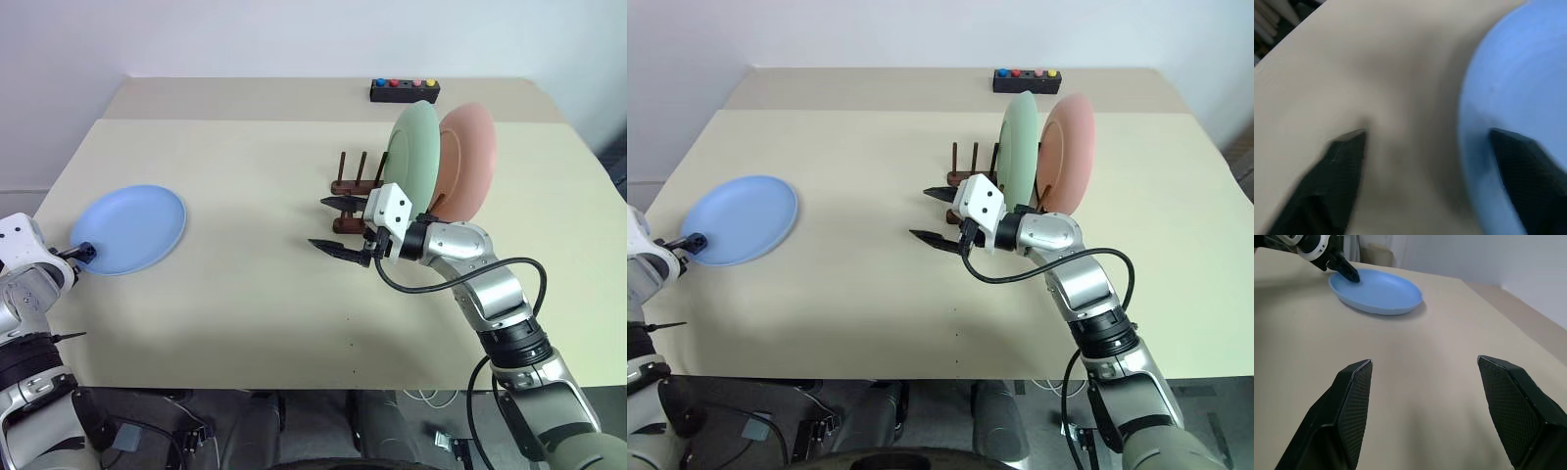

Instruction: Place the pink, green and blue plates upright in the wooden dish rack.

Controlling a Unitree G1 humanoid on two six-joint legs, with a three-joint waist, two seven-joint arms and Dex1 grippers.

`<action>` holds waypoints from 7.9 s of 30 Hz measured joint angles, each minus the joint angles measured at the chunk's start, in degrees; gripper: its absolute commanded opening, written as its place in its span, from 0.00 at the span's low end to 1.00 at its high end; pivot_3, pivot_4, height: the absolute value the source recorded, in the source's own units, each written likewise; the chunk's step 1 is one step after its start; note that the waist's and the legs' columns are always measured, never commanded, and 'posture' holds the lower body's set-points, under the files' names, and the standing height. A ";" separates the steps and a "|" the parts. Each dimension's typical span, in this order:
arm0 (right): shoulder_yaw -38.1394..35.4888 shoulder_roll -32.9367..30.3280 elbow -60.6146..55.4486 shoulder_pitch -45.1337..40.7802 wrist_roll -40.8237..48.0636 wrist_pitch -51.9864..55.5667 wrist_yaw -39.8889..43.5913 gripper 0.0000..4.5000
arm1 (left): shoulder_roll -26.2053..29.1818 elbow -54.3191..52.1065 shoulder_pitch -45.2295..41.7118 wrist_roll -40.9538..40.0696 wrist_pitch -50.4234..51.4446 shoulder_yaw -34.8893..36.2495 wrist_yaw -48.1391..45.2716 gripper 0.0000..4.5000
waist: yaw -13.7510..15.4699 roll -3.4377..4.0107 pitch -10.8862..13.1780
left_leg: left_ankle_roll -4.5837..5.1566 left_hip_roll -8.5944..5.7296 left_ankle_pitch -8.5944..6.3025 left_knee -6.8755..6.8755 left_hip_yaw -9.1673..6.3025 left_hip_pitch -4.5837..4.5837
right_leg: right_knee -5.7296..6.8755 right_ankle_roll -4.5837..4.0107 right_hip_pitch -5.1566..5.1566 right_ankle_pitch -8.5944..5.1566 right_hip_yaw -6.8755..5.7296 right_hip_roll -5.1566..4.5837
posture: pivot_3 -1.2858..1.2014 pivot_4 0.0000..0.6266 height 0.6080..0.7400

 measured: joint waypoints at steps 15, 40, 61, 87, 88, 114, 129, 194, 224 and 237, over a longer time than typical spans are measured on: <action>-0.76 0.08 0.66 -0.86 -2.79 -2.95 -1.09 0.78 | -11.22 -12.40 -4.32 -2.01 -12.29 -4.72 5.26 0.01 | 0.75 -0.22 0.07 | -0.18 -0.02 0.10 0.09 -0.09 -0.08 | -0.03 0.00 0.05 0.03 -0.08 -0.03 | 0.52 0.24 0.96; 3.28 1.86 9.07 -9.36 -27.87 -26.97 -12.07 0.78 | -29.47 -36.80 -13.45 1.31 -16.92 -32.16 9.55 0.01 | -1.11 -0.27 0.08 | -0.20 -0.02 0.12 -0.03 -0.09 -0.11 | -0.02 -0.01 -0.03 0.03 -0.09 0.00 | 0.52 0.24 0.96; 4.04 3.72 12.40 -10.24 -29.99 -29.07 -14.90 0.00 | -33.43 -38.14 -14.21 -3.59 -24.91 -25.48 7.07 0.35 | -1.22 -0.27 0.08 | -0.21 -0.01 0.12 -0.01 -0.10 -0.10 | -0.02 -0.02 -0.03 0.03 -0.09 0.01 | 0.52 0.24 0.96; -20.59 20.27 -3.59 -11.60 34.22 21.74 -28.88 0.00 | -25.29 -24.03 3.99 2.72 -29.81 -26.79 2.73 0.68 | -0.04 -0.17 0.04 | -0.19 0.01 0.12 -0.03 -0.22 -0.16 | 0.11 -0.09 -0.11 0.06 -0.19 0.05 | 0.52 0.24 0.96; -20.71 20.14 -3.60 -11.11 34.23 22.29 -29.48 0.00 | -25.61 -24.03 4.00 2.72 -29.82 -26.83 2.58 0.68 | -0.02 -0.16 0.04 | -0.19 0.01 0.12 -0.03 -0.22 -0.16 | 0.10 -0.09 -0.12 0.06 -0.19 0.05 | 0.52 0.24 0.96; -26.88 19.39 -4.11 -9.04 42.31 30.42 -41.17 0.21 | -29.66 -24.02 4.91 3.08 -29.79 -31.97 1.18 0.70 | 0.03 -0.16 0.05 | -0.18 0.00 0.12 -0.01 -0.21 -0.20 | 0.09 -0.09 -0.12 0.06 -0.19 0.04 | 0.52 0.24 0.96; -25.24 17.45 -3.49 -9.05 39.14 28.51 -40.58 0.97 | -30.06 -24.01 4.91 3.13 -29.80 -32.52 1.05 0.70 | 0.03 -0.15 0.05 | -0.18 0.00 0.12 -0.02 -0.21 -0.22 | 0.07 -0.09 -0.14 0.06 -0.19 0.05 | 0.52 0.24 0.96; -44.66 -12.80 -12.27 20.49 26.31 13.32 -5.61 0.97 | -26.34 -10.13 0.84 5.87 -39.45 -35.19 -6.99 0.70 | 0.51 0.24 0.05 | 0.05 0.03 0.15 0.21 -0.07 -0.56 | -0.19 0.09 -0.03 0.10 -0.19 0.00 | 0.52 0.24 0.96; -38.33 -16.08 6.25 13.20 7.82 6.36 -16.85 0.00 | -17.03 -26.37 12.39 0.38 -36.97 -49.23 -36.39 0.70 | 0.19 0.46 -0.01 | 0.09 0.03 0.19 0.19 -0.04 -0.48 | -0.12 0.04 0.00 0.08 -0.17 -0.01 | 0.52 0.24 0.96; -33.65 -14.32 3.57 11.64 9.57 6.28 -12.29 0.00 | -16.78 -27.18 13.29 0.82 -36.97 -49.21 -34.69 0.70 | 0.33 0.47 0.00 | 0.09 0.03 0.19 0.18 -0.05 -0.48 | -0.10 0.05 -0.02 0.09 -0.17 -0.01 | 0.52 0.24 0.96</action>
